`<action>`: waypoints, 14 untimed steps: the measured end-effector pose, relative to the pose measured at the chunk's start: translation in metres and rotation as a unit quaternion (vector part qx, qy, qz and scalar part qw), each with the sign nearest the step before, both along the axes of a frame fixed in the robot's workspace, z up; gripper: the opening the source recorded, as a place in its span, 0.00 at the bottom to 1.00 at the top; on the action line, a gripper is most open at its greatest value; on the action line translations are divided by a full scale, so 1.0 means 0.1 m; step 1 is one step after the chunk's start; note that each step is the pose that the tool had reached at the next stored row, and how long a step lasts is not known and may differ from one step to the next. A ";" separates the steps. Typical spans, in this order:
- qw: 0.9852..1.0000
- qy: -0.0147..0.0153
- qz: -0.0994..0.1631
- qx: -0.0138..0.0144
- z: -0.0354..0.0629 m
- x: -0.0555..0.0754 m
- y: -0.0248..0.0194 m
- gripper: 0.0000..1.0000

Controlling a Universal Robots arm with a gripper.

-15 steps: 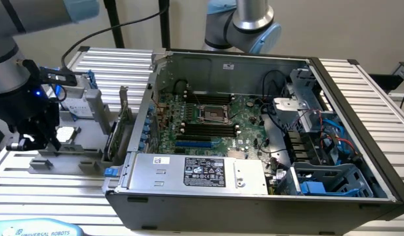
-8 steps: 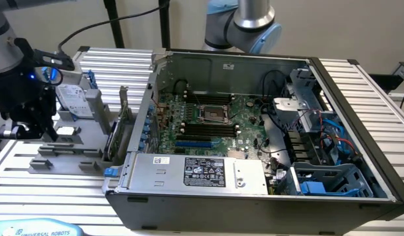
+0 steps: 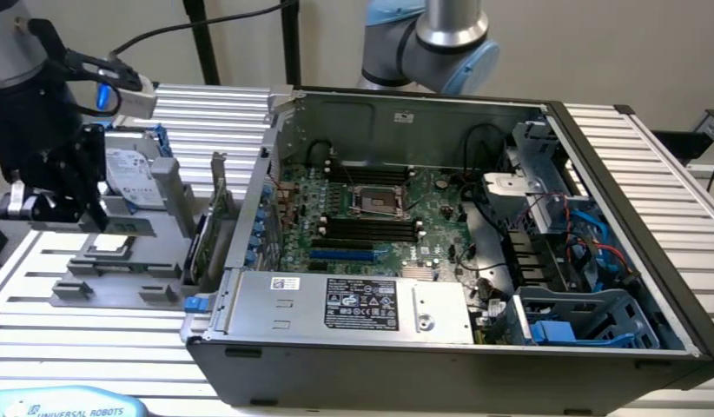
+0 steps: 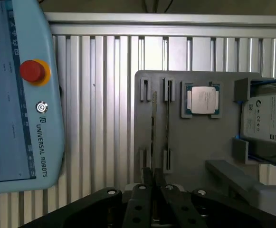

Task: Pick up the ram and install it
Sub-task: 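Pick up the ram and move it above insertion slot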

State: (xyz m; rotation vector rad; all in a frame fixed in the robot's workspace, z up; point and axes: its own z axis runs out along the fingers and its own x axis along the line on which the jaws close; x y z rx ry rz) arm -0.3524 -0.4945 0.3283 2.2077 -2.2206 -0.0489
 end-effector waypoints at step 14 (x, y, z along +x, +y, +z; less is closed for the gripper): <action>1.000 0.000 0.000 0.001 0.493 0.48 0.035 0.14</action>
